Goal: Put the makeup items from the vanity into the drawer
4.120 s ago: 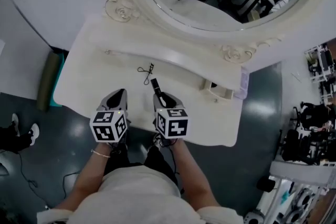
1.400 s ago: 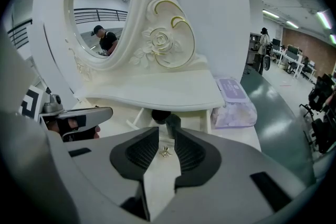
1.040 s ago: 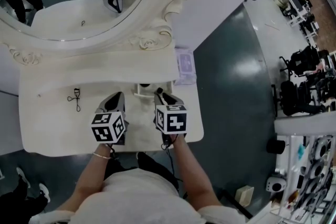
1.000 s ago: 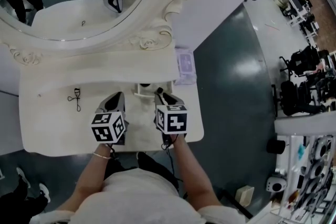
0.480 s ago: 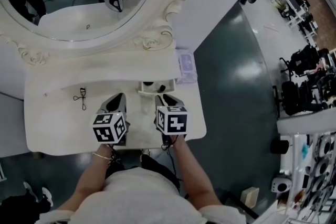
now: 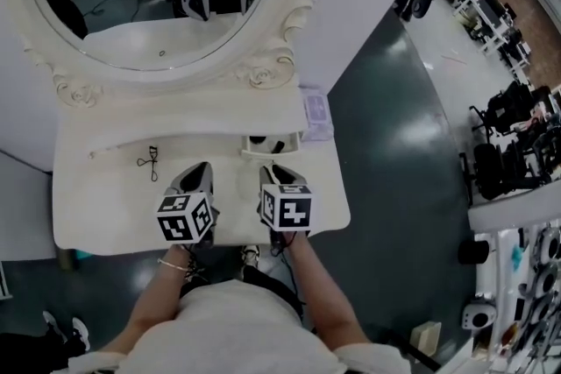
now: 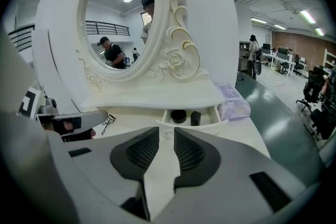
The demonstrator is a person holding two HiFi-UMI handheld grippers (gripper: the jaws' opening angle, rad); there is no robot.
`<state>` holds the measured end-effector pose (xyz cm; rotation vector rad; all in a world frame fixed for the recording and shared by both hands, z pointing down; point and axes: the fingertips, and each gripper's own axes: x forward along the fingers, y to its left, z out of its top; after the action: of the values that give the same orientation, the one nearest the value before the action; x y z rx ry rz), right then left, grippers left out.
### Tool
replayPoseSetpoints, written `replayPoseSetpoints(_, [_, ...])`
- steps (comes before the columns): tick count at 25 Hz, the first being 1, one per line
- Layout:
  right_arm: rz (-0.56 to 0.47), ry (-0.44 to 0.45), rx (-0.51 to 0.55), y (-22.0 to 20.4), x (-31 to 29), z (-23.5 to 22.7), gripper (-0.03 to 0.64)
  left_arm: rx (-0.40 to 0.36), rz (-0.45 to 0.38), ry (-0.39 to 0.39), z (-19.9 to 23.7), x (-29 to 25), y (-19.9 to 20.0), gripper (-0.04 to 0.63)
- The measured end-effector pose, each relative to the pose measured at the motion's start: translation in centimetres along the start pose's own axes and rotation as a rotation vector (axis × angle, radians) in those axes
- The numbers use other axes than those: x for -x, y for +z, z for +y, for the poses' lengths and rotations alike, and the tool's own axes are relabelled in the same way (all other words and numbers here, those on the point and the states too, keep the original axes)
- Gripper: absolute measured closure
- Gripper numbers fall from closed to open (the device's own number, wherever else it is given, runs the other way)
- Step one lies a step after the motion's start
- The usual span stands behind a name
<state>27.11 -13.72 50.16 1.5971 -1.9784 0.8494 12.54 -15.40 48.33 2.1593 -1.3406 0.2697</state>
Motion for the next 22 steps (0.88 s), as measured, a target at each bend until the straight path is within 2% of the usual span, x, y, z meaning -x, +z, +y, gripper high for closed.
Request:
replayPoseSetpoints(10, [-0.062, 0.037, 0.007, 0.1, 1.1, 3.8, 0.562, -0.034, -0.04, 0.022, 1.0, 3.7, 1.0, 0.592])
replayPoseSetpoints(22, [-0.103, 0.088, 0.021, -1.6, 1.6, 9.5, 0.594, -0.06, -0.036, 0.023, 3.2, 6.8, 1.0, 0.592])
